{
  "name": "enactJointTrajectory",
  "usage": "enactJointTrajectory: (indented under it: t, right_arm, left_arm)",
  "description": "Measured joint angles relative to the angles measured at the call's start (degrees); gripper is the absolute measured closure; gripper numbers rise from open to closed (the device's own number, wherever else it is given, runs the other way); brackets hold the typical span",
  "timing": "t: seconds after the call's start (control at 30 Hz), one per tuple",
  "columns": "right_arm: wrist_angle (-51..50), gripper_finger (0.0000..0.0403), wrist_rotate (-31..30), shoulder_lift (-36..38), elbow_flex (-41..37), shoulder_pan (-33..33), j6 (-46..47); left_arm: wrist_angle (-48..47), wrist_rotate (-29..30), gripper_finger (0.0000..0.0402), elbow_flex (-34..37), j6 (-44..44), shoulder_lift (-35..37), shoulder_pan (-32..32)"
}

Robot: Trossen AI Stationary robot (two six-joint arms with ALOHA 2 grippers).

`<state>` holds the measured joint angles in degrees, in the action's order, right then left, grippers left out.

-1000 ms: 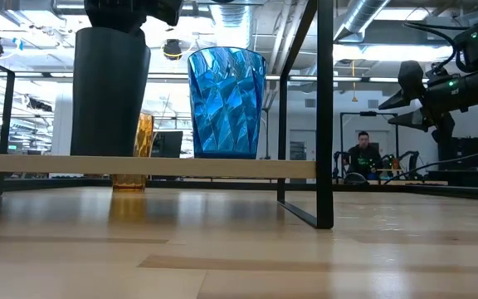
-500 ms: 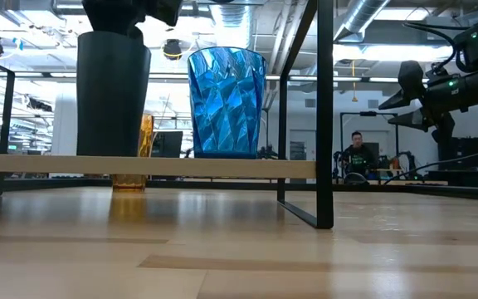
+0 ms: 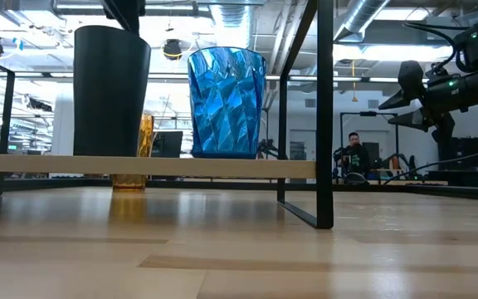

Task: Stack small to large cups/mugs on shelf
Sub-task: Put the yellow cup on the shelf

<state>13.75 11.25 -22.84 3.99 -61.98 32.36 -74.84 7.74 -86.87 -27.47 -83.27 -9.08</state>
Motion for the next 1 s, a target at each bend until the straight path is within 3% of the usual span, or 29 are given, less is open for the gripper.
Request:
enactJointTrajectory:
  t: [0.13,0.33,0.4,0.7,0.83,1.0]
  right_arm:
    - [0.0,0.0173,0.0,0.0,0.0,0.0,0.0]
    - [0.0,0.0173,-0.9,0.0,0.0,0.0,0.2]
    - [0.0,0.0173,-1.0,0.0,0.0,0.0,0.2]
    - [0.0,0.0173,-1.0,0.0,0.0,0.0,0.2]
    - [0.0,0.0173,-1.0,0.0,0.0,0.0,0.2]
    - [0.0,0.0173,-1.0,0.0,0.0,0.0,0.2]
  left_arm:
    - [-3.9,6.6,0.0300,-1.3,-0.8,3.1,0.0]
    - [-3.9,23.2,0.0300,-1.1,1.5,6.9,0.0]
    - [-3.9,26.0,0.0300,-1.1,1.4,7.6,0.1]
    - [-9.7,25.1,0.0300,-1.0,2.8,8.4,3.4]
    - [-13.9,19.9,0.0300,-1.0,5.6,8.4,10.9]
    - [-13.0,15.7,0.0300,-1.0,12.6,9.6,25.1]
